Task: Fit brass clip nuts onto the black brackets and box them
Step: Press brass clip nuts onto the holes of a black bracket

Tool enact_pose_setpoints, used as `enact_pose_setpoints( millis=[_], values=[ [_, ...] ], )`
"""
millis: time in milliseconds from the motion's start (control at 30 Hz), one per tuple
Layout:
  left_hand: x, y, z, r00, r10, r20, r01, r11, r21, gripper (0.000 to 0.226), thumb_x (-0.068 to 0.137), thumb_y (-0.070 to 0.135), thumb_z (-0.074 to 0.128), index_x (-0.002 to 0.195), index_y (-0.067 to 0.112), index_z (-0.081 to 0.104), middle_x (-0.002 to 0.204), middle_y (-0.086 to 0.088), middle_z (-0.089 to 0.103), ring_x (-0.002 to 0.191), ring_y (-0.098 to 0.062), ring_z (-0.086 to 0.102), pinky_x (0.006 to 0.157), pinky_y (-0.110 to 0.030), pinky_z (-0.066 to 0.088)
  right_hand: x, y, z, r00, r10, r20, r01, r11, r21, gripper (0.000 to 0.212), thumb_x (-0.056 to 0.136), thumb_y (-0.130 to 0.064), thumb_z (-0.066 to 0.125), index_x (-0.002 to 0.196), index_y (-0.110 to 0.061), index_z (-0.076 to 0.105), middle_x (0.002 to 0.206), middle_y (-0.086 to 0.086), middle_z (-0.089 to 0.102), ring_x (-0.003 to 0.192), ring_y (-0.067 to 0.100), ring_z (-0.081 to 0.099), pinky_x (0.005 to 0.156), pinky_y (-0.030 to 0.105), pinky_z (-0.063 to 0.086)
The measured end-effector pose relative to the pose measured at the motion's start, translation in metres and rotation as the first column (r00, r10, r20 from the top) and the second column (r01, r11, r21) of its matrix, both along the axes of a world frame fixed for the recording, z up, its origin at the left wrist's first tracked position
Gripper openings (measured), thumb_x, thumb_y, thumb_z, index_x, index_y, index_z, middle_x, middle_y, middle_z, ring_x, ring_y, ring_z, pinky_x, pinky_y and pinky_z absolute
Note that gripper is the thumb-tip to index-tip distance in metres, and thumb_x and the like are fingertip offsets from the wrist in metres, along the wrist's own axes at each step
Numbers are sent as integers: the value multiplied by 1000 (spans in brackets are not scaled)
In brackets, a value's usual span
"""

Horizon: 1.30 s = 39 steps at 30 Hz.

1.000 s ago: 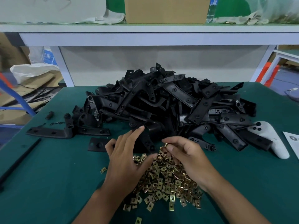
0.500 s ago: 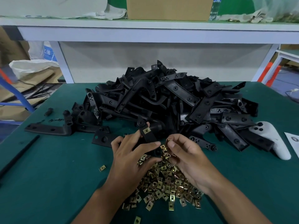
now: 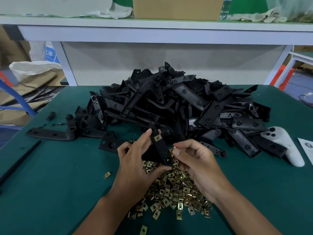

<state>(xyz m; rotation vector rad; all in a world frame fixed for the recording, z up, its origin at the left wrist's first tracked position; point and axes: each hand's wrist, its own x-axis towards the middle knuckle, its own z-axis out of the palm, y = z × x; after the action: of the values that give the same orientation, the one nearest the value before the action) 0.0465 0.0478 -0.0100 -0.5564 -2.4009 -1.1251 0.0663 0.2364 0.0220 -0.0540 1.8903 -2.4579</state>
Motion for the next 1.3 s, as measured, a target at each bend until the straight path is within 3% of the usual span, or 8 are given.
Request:
enact_pose_setpoints(
  millis=[233,367,667,767,867,1000,1100,1300],
  values=[
    [-1,0,1,1000,-1,-21,1,1000,-6,99,75,86,53,153,55,1,137,41,41,128,14,16,103,-7,14,-1,-2,-2,999,-35,-28,36,998,53,26,70,-36,84,92,-23,79,80,-5,69,70,3,60,60,18,49],
    [0,0,0,1000,-17,-10,17,1000,0,99,74,89,52,153,58,1,136,41,41,126,13,17,99,-25,30,0,-3,-4,996,-72,-48,76,994,79,22,71,-34,82,90,-22,79,75,-6,67,66,5,57,59,19,49],
    [1,2,1,999,30,-40,-31,1000,-3,98,75,87,50,154,55,2,130,39,40,126,20,15,101,-25,29,5,-8,-2,983,-143,-114,159,976,147,16,74,-29,78,86,-21,81,72,-6,70,62,2,58,58,15,49],
    [0,4,2,994,29,-107,-30,1000,-2,98,80,82,50,158,32,18,135,26,47,128,23,17,104,-16,19,7,-11,-2,968,-165,-188,198,965,173,16,77,-28,75,91,-22,80,77,-12,75,68,-5,65,64,10,49],
    [0,5,4,988,32,-150,-29,999,22,99,83,78,50,155,14,27,135,22,47,130,26,18,101,-19,20,9,-12,-4,958,-165,-235,211,959,187,17,80,-27,73,95,-27,80,86,-13,77,80,-5,69,72,9,51],
    [0,3,4,988,59,-145,-53,998,45,97,84,79,48,154,15,29,130,23,46,129,29,14,99,-18,22,12,-14,-8,949,-150,-278,221,944,244,21,84,-30,72,101,-42,79,104,-13,78,101,4,72,83,12,53],
    [2,4,6,991,59,-122,-54,998,44,95,85,79,46,155,17,28,128,23,47,129,28,16,102,-8,15,15,-17,-11,938,-125,-322,231,921,313,26,84,-36,73,108,-46,75,107,-19,76,106,2,70,88,14,53],
    [2,4,2,990,84,-110,-80,996,35,91,87,81,43,155,23,25,121,17,54,125,29,16,100,-5,16,14,-20,-12,942,-75,-328,201,907,370,31,80,-39,76,110,-49,73,113,-23,73,112,-2,66,91,9,48]
  ],
)
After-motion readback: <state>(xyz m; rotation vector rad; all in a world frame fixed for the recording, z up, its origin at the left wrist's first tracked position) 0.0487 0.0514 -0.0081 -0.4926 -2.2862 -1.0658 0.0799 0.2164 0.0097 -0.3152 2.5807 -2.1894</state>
